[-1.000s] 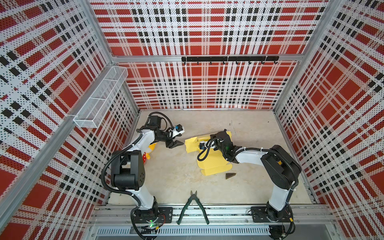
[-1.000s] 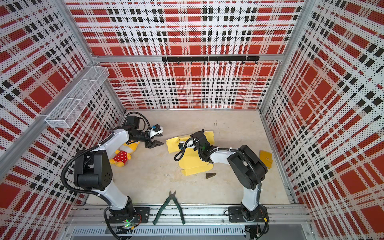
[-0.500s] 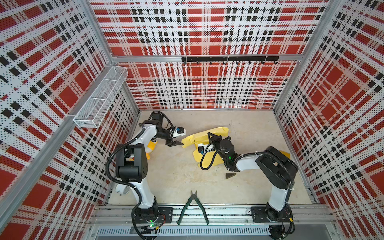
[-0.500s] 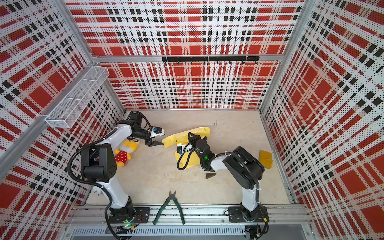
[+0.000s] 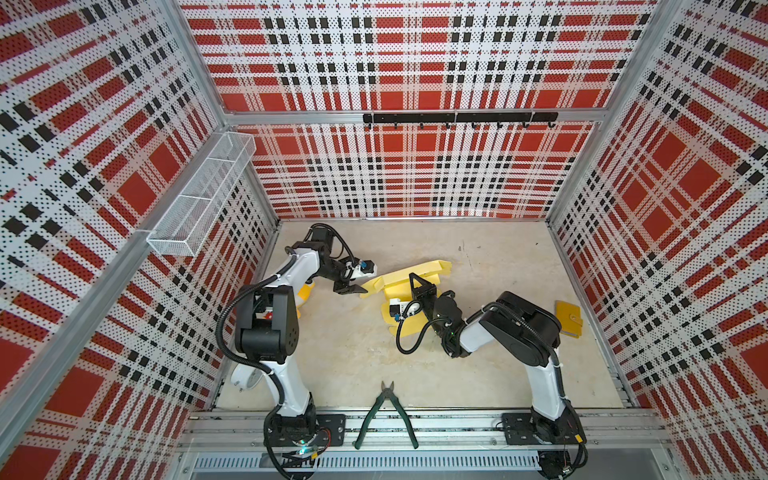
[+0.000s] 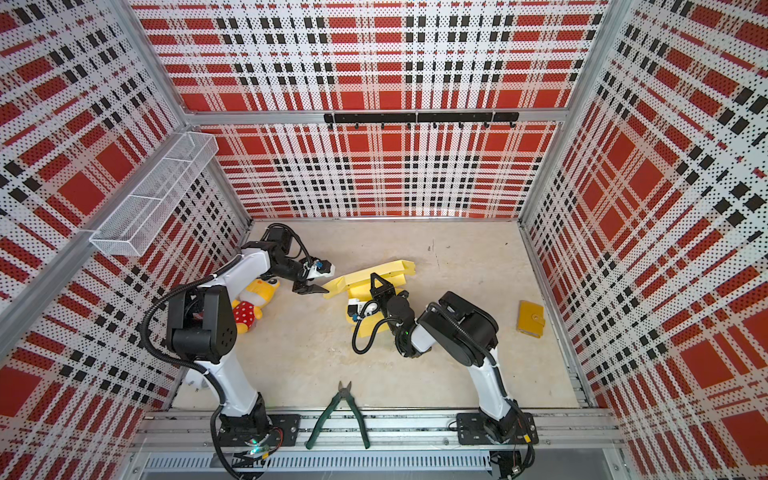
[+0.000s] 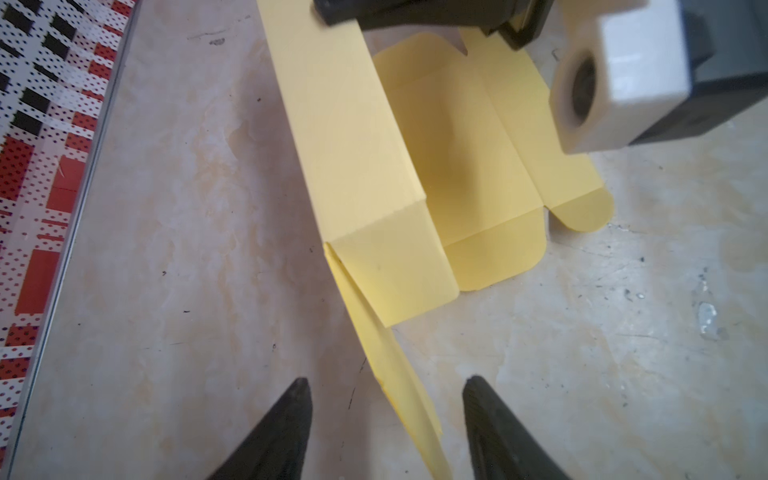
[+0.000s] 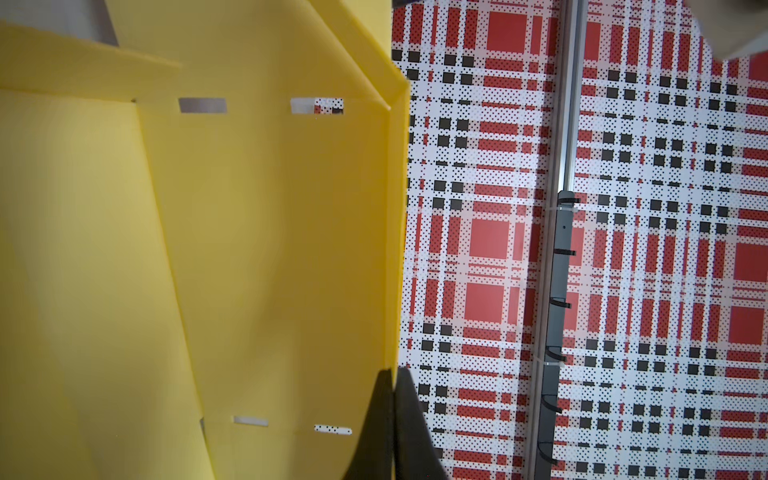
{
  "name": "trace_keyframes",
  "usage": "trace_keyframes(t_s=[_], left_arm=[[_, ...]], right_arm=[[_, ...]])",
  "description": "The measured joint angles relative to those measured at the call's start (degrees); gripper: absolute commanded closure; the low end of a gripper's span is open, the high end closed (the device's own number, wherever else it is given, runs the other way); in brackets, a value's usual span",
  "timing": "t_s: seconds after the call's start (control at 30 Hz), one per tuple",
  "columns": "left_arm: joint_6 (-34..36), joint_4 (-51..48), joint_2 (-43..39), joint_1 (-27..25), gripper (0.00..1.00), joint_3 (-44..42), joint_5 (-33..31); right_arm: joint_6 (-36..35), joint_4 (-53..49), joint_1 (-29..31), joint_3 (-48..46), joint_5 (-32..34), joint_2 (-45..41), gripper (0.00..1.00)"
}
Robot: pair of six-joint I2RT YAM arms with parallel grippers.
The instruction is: Fold the paper box
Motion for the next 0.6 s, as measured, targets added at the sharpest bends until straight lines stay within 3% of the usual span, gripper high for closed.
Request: trace_keyframes(t_s=[0.43, 0.6], left_arm=[[-8.68, 16.09, -2.36, -5.07, 0.82, -10.19, -7.41], [-11.13, 21.11, -3.98, -5.38, 0.88, -12.37, -9.01]], right_arm=[[0.02, 1.60, 1.18, -2.34, 2.86, 0.04, 1.00], [0.46, 2.05, 1.18, -3.21, 3.06, 0.04, 0.78]])
